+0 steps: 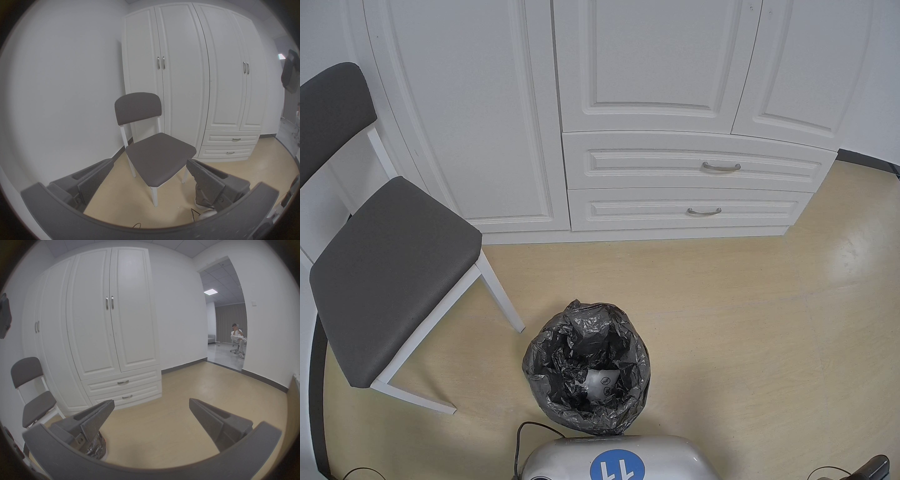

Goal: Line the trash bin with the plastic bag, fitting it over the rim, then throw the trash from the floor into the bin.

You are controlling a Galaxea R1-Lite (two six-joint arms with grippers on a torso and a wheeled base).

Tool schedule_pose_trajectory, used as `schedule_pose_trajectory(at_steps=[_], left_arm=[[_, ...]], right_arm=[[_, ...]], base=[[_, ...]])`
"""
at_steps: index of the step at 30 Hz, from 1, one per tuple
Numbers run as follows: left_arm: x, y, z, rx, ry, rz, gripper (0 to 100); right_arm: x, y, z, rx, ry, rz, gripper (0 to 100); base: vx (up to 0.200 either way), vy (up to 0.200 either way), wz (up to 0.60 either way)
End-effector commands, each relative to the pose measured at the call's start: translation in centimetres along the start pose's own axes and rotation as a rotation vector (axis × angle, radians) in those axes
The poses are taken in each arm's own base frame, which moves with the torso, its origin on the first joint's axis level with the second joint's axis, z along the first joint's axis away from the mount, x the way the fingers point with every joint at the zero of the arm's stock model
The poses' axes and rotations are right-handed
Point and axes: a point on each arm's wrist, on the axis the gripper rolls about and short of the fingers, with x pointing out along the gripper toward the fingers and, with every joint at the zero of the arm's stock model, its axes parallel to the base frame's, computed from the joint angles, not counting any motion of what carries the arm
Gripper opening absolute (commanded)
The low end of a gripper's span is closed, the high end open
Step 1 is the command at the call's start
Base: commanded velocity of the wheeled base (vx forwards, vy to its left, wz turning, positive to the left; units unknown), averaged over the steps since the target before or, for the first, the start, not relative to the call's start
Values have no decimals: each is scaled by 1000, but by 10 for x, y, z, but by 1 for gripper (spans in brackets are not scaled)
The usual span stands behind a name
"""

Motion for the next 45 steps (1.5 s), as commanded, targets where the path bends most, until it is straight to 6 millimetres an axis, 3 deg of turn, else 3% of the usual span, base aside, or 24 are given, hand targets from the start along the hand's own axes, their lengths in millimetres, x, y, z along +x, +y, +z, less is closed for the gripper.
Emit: schedule_pose_trajectory(at_steps=[1, 7, 12, 17, 22, 37, 45], left_arm=[[9, -2, -19, -4, 36, -10, 100], [52, -18, -40, 3, -67, -125, 100], [75, -27, -64, 17, -139, -224, 100], [87, -30, -92, 37, -55, -238, 100], [94, -32, -117, 55, 11, -236, 100], [95, -33, -126, 51, 68, -307, 100], [95, -33, -126, 57, 67, -309, 100]], right_arm=[[6, 0, -18, 2, -35, 74, 100], [20, -1, -57, -84, -43, 153, 100], [20, -1, -58, -84, -32, 155, 100], [20, -4, -74, -127, 124, 124, 100], [20, -4, -75, -123, 130, 131, 100], [19, -2, -75, -86, 149, 223, 100], [19, -2, -78, -170, 159, 223, 100]], base=[[0, 0, 0], [0, 0, 0], [0, 0, 0], [0, 0, 0], [0, 0, 0], [0, 0, 0], [0, 0, 0]])
